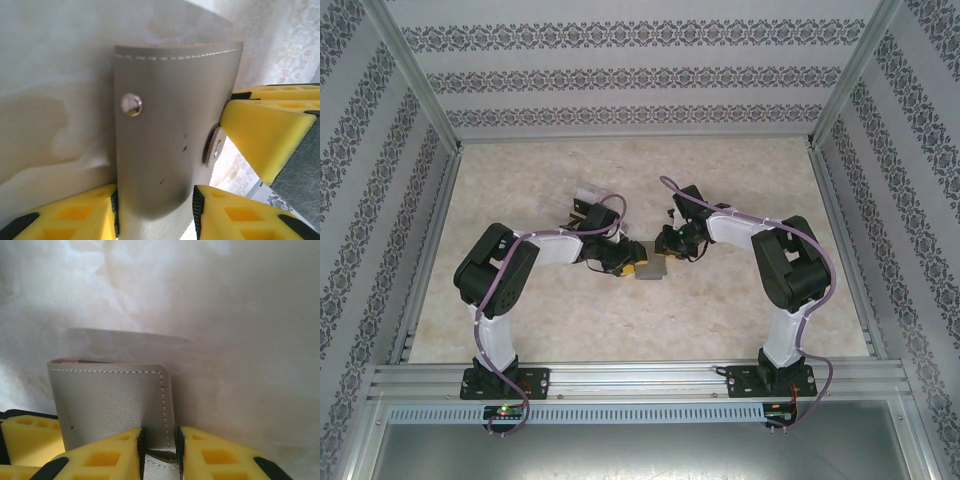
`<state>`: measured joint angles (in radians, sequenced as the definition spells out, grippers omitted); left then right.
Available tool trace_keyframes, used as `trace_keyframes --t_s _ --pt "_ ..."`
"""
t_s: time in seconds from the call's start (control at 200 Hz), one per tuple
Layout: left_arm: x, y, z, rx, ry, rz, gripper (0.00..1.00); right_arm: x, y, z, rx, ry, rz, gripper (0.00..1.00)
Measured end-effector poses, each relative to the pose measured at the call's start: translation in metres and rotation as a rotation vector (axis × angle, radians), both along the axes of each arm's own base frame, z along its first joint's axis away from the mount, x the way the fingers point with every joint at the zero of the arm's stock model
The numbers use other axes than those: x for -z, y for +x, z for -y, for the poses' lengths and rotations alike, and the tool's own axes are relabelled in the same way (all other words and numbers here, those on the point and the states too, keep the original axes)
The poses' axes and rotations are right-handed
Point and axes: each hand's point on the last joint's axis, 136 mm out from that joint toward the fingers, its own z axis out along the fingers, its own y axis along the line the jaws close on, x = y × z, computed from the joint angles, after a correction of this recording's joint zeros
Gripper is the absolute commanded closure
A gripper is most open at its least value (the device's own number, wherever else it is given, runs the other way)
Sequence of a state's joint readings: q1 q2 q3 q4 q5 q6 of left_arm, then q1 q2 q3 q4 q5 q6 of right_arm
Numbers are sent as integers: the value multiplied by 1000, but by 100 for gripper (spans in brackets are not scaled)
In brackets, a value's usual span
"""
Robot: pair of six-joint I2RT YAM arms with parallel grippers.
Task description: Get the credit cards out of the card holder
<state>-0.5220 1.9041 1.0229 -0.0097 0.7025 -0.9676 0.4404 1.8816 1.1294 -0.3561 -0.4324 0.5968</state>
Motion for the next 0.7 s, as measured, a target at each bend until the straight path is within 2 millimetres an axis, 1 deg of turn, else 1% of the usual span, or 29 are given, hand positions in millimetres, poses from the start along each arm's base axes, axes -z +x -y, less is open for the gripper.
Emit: trace_keyframes --t_s 0.06,0.12,0.19,0.24,0.315,0.345,0.435,0.485,0.545,0.619,0.704 --pt "-2 0 1 2 -9 -5 65 0 1 -1 1 5 1 73" --pt "-4 0 3 6 -20 -6 74 0 1 -1 1 6 3 72" --pt "-7 1 5 11 -32 -4 81 0 2 0 5 6 4 69" --pt "-10 2 7 16 -42 1 85 0 2 3 10 2 8 65" --pt "-13 3 9 23 -52 13 91 -3 3 9 21 -21 27 56" --pt "-14 4 9 24 -54 16 92 -5 2 12 25 -32 40 53" --pt "-15 5 10 26 -55 21 96 -20 0 14 22 -51 94 50" --pt "-15 5 10 27 -55 23 100 -31 0 12 10 -50 131 49" --pt "-15 5 10 28 -55 24 100 -39 0 8 0 -42 156 49" --pt "-15 4 10 29 -55 24 100 -41 -1 3 -11 -40 158 49" --pt "-15 4 10 29 -55 24 100 -35 -3 0 -20 -48 140 52"
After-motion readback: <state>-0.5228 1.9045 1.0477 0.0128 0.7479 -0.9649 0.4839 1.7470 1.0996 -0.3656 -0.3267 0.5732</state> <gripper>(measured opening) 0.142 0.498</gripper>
